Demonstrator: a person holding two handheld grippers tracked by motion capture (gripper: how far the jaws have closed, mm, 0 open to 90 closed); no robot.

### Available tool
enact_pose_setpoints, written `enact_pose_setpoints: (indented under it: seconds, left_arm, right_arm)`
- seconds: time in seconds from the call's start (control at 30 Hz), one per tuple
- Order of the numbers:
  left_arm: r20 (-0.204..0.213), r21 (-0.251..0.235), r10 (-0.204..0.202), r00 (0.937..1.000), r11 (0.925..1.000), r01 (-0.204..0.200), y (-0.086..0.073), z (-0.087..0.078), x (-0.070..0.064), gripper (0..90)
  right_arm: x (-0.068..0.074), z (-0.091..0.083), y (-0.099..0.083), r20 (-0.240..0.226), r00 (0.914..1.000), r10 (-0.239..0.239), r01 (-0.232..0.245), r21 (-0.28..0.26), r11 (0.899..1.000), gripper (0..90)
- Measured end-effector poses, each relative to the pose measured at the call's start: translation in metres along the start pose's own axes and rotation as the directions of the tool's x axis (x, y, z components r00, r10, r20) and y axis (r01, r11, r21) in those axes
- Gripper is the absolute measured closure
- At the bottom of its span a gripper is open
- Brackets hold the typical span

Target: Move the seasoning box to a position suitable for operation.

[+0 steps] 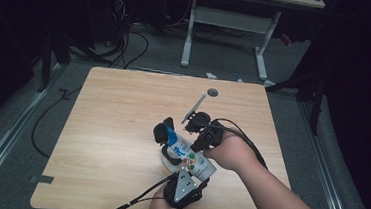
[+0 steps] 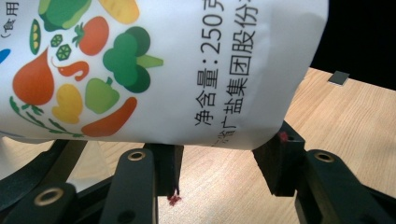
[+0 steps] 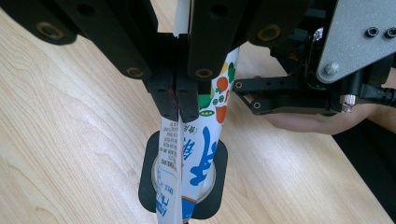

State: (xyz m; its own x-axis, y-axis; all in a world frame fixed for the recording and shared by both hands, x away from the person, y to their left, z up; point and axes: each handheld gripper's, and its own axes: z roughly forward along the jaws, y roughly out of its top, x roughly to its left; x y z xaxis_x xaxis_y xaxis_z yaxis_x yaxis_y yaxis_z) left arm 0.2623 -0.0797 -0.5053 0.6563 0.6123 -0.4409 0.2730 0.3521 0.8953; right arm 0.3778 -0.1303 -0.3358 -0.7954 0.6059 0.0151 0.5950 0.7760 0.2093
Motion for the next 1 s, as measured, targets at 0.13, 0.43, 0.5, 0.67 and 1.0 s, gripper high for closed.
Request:
enact_pose_setpoints:
  seconds: [0.13, 0.43, 0.5, 0.67, 1.0]
  left_arm:
    - [0.000, -0.002, 0.000, 1.0000, 1.0000, 0.000, 0.0004, -0.0002, 0.0000, 55.6]
    - [-0.001, -0.004, 0.002, 1.0000, 1.0000, -0.002, 0.0017, 0.0002, 0.0004, 55.7]
    - [-0.002, -0.005, 0.001, 1.0000, 1.0000, -0.001, 0.0020, 0.0004, 0.0004, 55.7]
    - [-0.001, -0.006, 0.001, 1.0000, 1.0000, -0.001, 0.0033, 0.0005, 0.0001, 55.8]
    - [0.000, -0.011, -0.001, 1.0000, 0.9999, 0.001, 0.0047, 0.0015, 0.0004, 55.9]
  right_arm:
    - [0.0005, -0.0002, 0.0008, 0.002, 1.0000, -0.001, 0.001, 0.000, 1.000, 90.0]
    - [0.0008, -0.0001, 0.0025, 0.005, 1.0000, -0.004, 0.004, -0.001, 1.000, 90.0]
    - [0.0007, -0.0002, 0.0030, 0.005, 1.0000, -0.005, 0.005, -0.002, 1.000, 90.0]
    - [0.0006, -0.0007, 0.0041, 0.008, 0.9999, -0.009, 0.009, -0.001, 1.000, 90.0]
    - [0.0004, -0.0009, 0.0062, 0.007, 0.9999, -0.007, 0.007, -0.003, 1.000, 90.0]
